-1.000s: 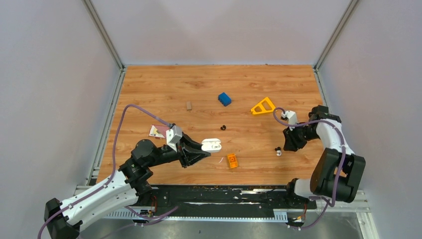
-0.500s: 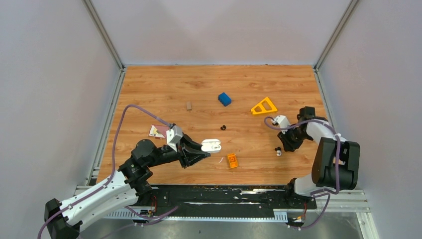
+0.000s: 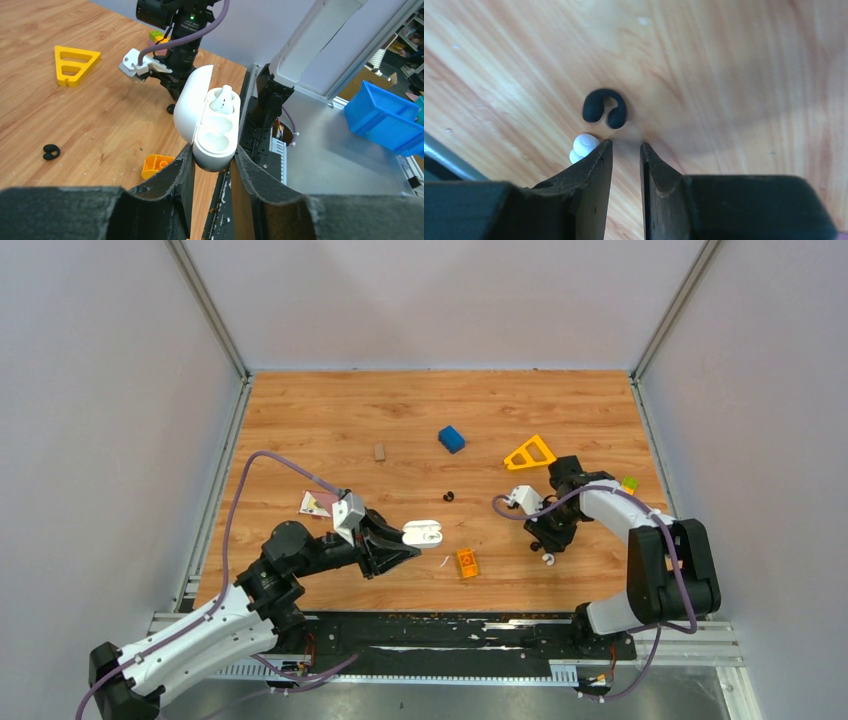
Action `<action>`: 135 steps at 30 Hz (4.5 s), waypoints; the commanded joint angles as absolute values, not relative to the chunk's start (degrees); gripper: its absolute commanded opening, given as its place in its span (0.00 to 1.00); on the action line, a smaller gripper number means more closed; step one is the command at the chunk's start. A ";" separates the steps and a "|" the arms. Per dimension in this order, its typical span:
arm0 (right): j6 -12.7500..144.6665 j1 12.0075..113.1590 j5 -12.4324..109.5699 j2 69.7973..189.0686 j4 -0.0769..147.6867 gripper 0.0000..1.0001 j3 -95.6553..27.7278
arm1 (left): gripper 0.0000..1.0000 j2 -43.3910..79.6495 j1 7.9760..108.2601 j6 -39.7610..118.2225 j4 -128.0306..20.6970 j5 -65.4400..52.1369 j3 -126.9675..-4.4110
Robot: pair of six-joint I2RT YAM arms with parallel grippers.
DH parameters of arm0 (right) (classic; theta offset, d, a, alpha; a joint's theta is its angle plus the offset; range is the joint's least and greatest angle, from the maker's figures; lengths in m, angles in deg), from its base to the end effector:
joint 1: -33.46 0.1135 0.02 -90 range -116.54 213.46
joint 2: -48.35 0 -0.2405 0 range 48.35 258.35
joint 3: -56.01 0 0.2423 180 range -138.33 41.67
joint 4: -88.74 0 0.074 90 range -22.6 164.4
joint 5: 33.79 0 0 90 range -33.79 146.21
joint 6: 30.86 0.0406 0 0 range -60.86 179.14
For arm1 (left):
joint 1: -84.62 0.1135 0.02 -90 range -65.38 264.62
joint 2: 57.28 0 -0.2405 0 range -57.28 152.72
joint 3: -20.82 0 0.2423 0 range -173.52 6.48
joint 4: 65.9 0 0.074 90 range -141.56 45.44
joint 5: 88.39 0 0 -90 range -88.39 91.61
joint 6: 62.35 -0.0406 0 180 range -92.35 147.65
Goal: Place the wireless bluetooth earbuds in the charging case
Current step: Pick up the earbud from the center of the board.
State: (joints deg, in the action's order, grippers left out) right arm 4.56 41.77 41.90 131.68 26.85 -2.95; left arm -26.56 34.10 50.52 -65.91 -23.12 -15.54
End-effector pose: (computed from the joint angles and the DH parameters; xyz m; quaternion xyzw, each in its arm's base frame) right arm 0.2164 0.0418 0.1393 -0.5208 0.8439 0.1018 0.0787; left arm 0.0916 -0.1379 0.2711 0.3108 0.5989 -0.5479 0.4945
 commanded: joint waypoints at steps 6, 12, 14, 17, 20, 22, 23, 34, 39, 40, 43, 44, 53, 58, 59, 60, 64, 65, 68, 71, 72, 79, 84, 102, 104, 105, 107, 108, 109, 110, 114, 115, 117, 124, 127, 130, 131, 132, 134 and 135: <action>8.84 42.81 44.55 131.85 22.10 0.25 -6.42 | 0.00 -27.72 34.12 51.03 -66.35 -22.47 -17.60; 7.63 42.77 46.65 130.23 22.73 0.25 -4.20 | 0.00 -28.48 34.08 50.99 -66.07 -22.27 -17.37; 7.55 42.77 46.89 130.46 23.46 0.25 -3.42 | 0.00 -28.63 34.12 51.03 -66.15 -22.14 -17.19; 7.68 43.34 45.57 131.04 22.88 0.25 -2.95 | 0.00 -28.62 34.13 51.20 -66.18 -22.30 -17.29; 7.54 45.50 44.74 130.29 21.68 0.25 -1.62 | 0.00 -29.05 34.10 51.04 -65.61 -22.29 -17.43; 7.02 47.47 44.10 129.49 20.57 0.25 -0.68 | 0.00 -29.22 34.09 50.94 -65.46 -22.13 -17.35; 6.88 48.51 43.28 129.22 19.68 0.25 -0.42 | 0.00 -29.31 34.08 50.94 -65.45 -22.05 -17.36; 13.02 58.57 28.93 133.43 13.70 0.25 -8.44 | 0.00 -29.01 34.08 51.70 -65.47 -22.29 -17.77; 11.31 58.85 28.74 133.88 10.79 0.25 -10.71 | 0.00 -30.24 34.08 50.79 -62.97 -21.83 -18.74; 10.53 58.86 29.22 133.16 10.12 0.25 -10.75 | 0.00 -30.69 34.08 50.69 -62.69 -21.70 -18.74; 7.75 58.81 31.34 128.70 9.73 0.27 -9.62 | 0.00 -31.46 34.13 50.60 -62.16 -21.39 -18.42; 6.68 58.83 31.91 127.32 9.64 0.28 -9.13 | 0.00 -31.59 34.13 50.59 -62.12 -21.26 -18.32; -2.66 59.95 29.56 115.84 13.00 0.26 -6.21 | 0.00 -31.49 34.08 50.00 -61.42 -20.98 -19.04; -3.96 62.26 28.51 116.88 16.55 0.22 -8.88 | 0.00 -31.42 34.08 49.62 -60.48 -20.68 -19.44; -4.26 63.01 28.51 117.65 17.36 0.22 -9.26 | 0.00 -31.39 34.10 49.55 -60.26 -20.63 -19.59; -4.66 64.12 28.94 118.58 17.96 0.22 -9.56 | 0.00 -31.31 34.08 49.46 -60.00 -20.55 -19.81; -6.37 70.14 32.09 124.40 18.85 0.24 -10.50 | 0.00 -31.09 34.08 48.60 -58.16 -20.09 -21.11; -6.36 71.65 32.75 126.05 18.69 0.24 -10.80 | 0.00 -31.09 34.09 48.40 -57.59 -19.96 -21.38; -6.17 72.90 32.66 130.71 18.04 0.24 -11.84 | 0.00 -31.09 34.08 47.97 -56.78 -19.45 -21.93; -5.86 72.88 32.85 133.96 17.31 0.26 -12.63 | 0.00 -31.09 34.08 48.03 -56.50 -19.32 -22.17; -5.80 72.85 32.67 134.49 16.97 0.27 -12.58 | 0.00 -31.09 34.08 48.11 -56.44 -19.29 -22.17; -4.47 72.92 34.84 130.05 22.24 0.54 -7.20 | 0.00 -31.69 34.12 48.20 -55.76 -19.22 -22.35; -2.44 72.94 36.59 129.98 25.59 0.55 -5.45 | 0.00 -31.91 34.08 48.72 -55.71 -19.39 -22.17; 0.75 72.98 42.43 130.62 33.77 0.57 -1.60 | 0.00 -34.16 34.08 49.25 -55.38 -18.79 -20.71; 2.09 72.86 43.64 130.62 34.97 0.57 -1.86 | 0.00 -34.13 34.08 49.34 -55.51 -18.86 -20.59; 3.11 72.66 44.12 130.75 35.75 0.56 -2.15 | 0.00 -34.12 34.08 49.42 -55.64 -18.87 -20.59; 5.23 72.28 45.30 131.16 37.14 0.56 -2.90 | 0.00 -34.06 34.10 49.37 -55.77 -18.87 -20.59; 6.25 72.05 46.70 131.65 38.15 0.55 -3.25 | 0.00 -34.05 34.08 49.36 -55.73 -18.91 -20.59; 7.33 71.85 48.00 132.14 39.12 0.55 -3.51 | 0.00 -34.06 34.08 49.40 -55.75 -18.87 -20.63; 8.37 71.56 48.95 132.64 39.82 0.55 -3.79 | 0.00 -34.07 34.08 49.38 -55.66 -18.87 -20.67; 12.10 69.53 50.75 134.38 40.73 0.54 -5.43 | 0.00 -34.32 34.09 49.21 -55.17 -18.96 -20.92; 13.43 68.75 50.50 134.80 40.09 0.54 -6.18 | 0.00 -34.41 34.09 49.09 -54.86 -18.90 -21.02; 16.53 67.08 49.35 135.78 38.63 0.54 -8.25 | 0.00 -34.64 34.08 49.01 -54.64 -18.84 -21.07; 18.51 63.96 40.88 134.25 32.73 0.52 -12.18 | 0.00 -34.87 34.08 49.71 -55.07 -18.82 -20.76; 12.65 63.72 34.19 130.33 28.34 0.47 -11.93 | 0.00 -35.19 34.08 49.46 -54.56 -18.80 -21.02; 5.46 63.77 30.76 127.14 24.03 0.40 -11.18 | 0.00 -35.55 34.07 49.27 -54.46 -18.61 -20.88; 3.51 63.76 30.77 126.63 22.92 0.38 -11.20 | 0.00 -35.64 34.08 49.27 -54.44 -18.54 -20.81; 1.20 63.73 31.16 126.70 21.93 0.36 -11.30 | 0.00 -35.65 34.12 49.35 -54.46 -18.52 -20.77; -1.45 63.76 32.60 127.90 20.24 0.33 -11.91 | 0.00 -35.57 34.08 49.44 -54.52 -18.52 -20.64; -2.49 63.71 33.26 128.73 19.43 0.32 -12.26 | 0.00 -35.48 34.08 49.45 -54.56 -18.52 -20.55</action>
State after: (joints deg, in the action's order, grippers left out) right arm 6.17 63.76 34.82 127.44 25.04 -10.49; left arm -35.21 34.10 49.43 -52.99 -18.82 -20.11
